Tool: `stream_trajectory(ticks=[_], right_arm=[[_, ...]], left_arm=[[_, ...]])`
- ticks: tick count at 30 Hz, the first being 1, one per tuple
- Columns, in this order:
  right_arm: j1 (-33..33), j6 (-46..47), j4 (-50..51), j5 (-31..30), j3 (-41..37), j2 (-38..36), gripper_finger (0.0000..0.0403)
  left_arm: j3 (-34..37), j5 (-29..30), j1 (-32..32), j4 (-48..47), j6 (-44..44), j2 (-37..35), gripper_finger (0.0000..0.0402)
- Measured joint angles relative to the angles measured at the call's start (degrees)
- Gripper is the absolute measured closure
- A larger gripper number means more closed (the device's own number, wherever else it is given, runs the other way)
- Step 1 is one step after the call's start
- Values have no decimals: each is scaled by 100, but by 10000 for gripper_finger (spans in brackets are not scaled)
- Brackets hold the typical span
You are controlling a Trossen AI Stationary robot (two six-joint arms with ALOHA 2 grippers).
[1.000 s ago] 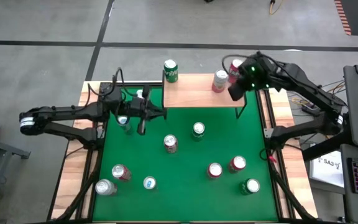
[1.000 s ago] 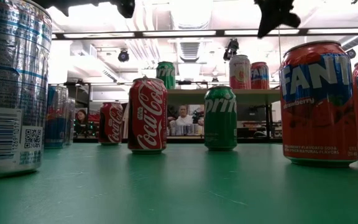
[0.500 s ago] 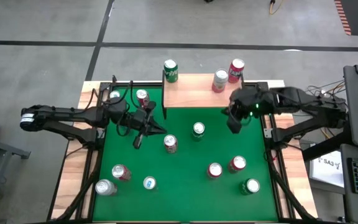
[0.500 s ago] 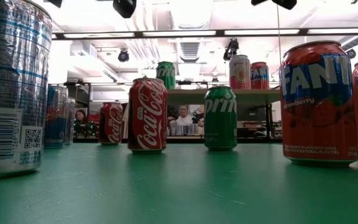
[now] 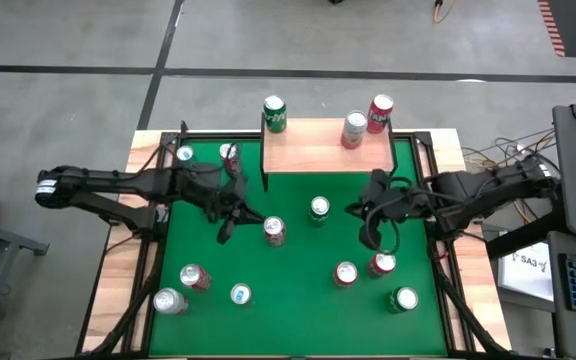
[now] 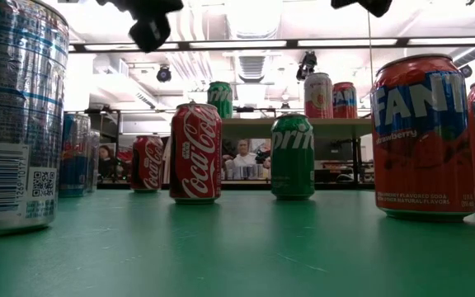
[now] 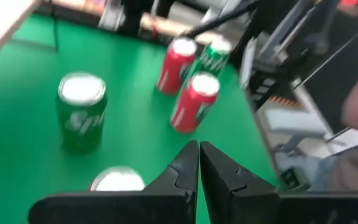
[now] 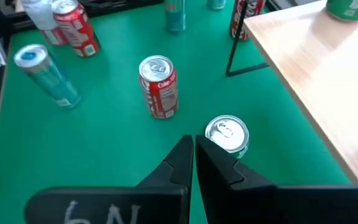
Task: Place canned beverage on shelf
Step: Put the middle red soda can on the shelf
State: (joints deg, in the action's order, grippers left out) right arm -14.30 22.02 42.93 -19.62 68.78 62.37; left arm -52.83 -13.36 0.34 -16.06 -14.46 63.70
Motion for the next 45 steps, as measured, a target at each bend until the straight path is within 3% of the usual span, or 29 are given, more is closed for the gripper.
stream_trajectory(ticks=[4, 10, 16, 22, 27, 30, 34, 38, 45], right_arm=[[-83, -142, -694, -101, -515, -1, 392], [-81, -852, -1884, -87, -1050, -35, 392], [-81, -1072, -2212, 300, -1119, -91, 392], [-80, -1073, -2222, 328, -1113, -88, 392], [-79, -1073, -2222, 328, -1113, -79, 392], [-79, -1073, -2222, 328, -1113, -79, 392], [-79, -1073, -2224, 328, -1113, -80, 392], [-79, -1073, -2224, 328, -1113, -79, 392], [-79, -1071, -2226, 328, -1113, -79, 392]], left_arm=[[4, 527, -364, -172, 287, 119, 402], [5, 544, -518, -182, 1001, 472, 401], [10, 638, -511, -201, 1292, 950, 377], [14, 828, -511, -206, 1208, 1393, 296], [14, 1038, -518, -199, 1109, 1512, 176], [14, 1451, -520, -275, 1097, 1501, 104], [14, 1867, -515, -343, 1067, 1473, 35], [14, 1891, -507, -343, 1034, 1543, 5], [14, 1886, -505, -341, 1032, 1666, 14]])
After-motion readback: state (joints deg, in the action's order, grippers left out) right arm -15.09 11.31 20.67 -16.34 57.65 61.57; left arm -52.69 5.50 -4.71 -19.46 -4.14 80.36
